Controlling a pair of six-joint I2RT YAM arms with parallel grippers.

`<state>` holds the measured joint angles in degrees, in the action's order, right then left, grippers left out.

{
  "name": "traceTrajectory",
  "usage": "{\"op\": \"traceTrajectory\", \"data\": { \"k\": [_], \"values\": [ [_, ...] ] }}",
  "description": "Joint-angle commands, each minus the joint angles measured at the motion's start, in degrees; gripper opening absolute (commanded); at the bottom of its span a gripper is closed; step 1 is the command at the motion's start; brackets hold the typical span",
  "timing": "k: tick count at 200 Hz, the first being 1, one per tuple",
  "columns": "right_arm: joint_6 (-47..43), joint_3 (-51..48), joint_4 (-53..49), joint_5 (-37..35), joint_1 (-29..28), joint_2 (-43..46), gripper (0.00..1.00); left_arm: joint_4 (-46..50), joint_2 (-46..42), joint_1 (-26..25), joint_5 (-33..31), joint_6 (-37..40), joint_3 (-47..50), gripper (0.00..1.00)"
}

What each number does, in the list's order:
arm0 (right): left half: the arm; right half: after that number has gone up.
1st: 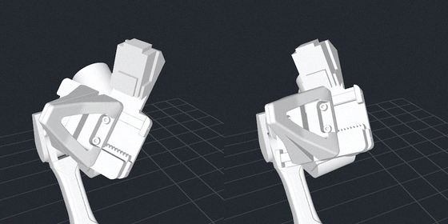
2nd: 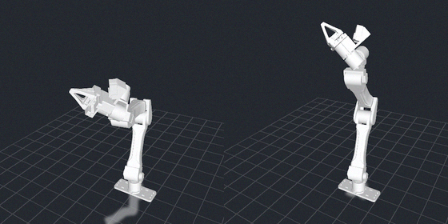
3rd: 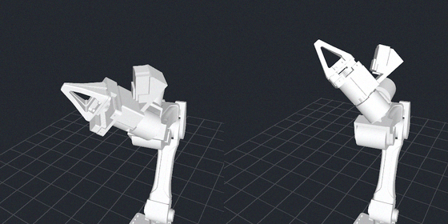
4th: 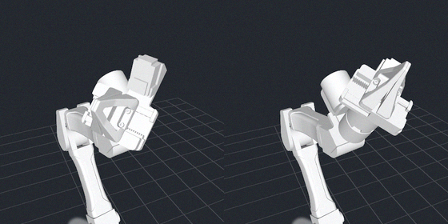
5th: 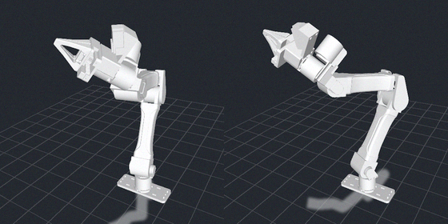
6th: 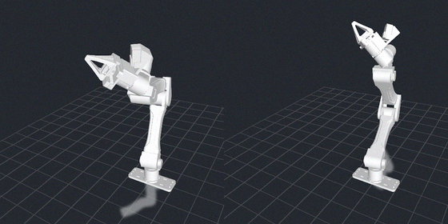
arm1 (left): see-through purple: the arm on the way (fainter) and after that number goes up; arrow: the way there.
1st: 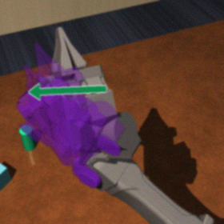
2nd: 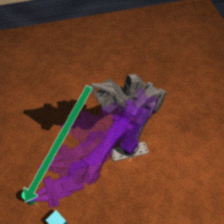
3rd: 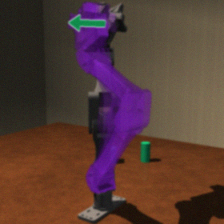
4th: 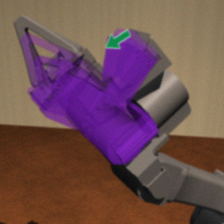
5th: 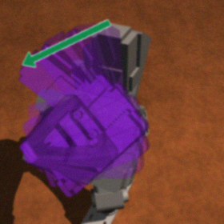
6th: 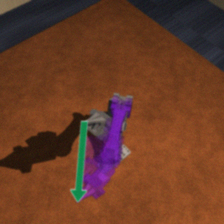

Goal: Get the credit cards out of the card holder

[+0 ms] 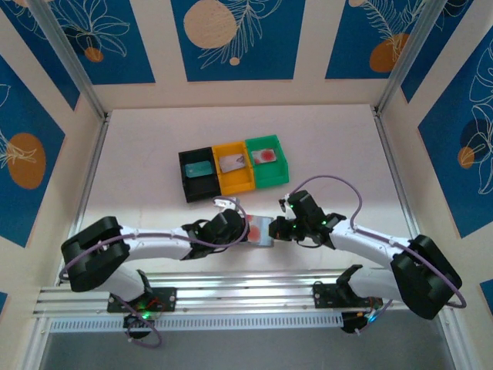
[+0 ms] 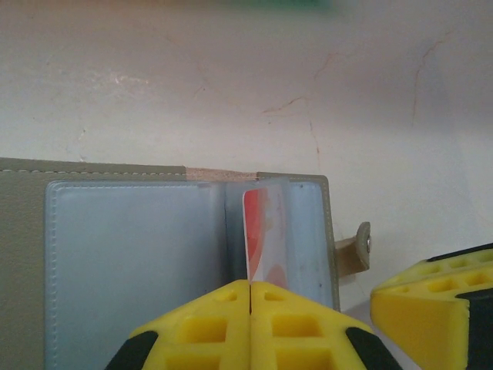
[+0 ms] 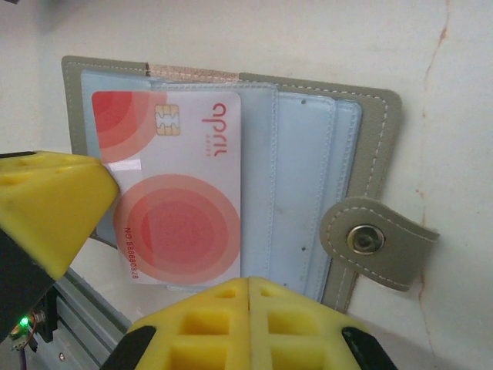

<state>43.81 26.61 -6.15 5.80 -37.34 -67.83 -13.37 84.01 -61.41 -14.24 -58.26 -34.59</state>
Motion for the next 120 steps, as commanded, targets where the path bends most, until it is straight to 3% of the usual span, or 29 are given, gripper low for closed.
{"op": "traceTrajectory", "data": {
  "k": [1, 38, 120],
  "values": [
    [-1.25, -0.65, -1.85, 0.03, 0.51, 1.71, 0.01, 1.68, -1.7, 0.06, -1.2, 1.72, 0.85, 0.0],
    [-1.71, -0.51, -1.74, 1.12, 0.56, 2.6, 0.12, 1.98, -2.2, 0.06, -0.88, 2.12, 0.62, 0.0],
    [-2.33, -0.86, -0.4, 3.64, 0.62, 3.45, 0.14, 4.84, -5.16, 0.24, -1.88, 3.37, 0.72, 0.0]
  ]
}}
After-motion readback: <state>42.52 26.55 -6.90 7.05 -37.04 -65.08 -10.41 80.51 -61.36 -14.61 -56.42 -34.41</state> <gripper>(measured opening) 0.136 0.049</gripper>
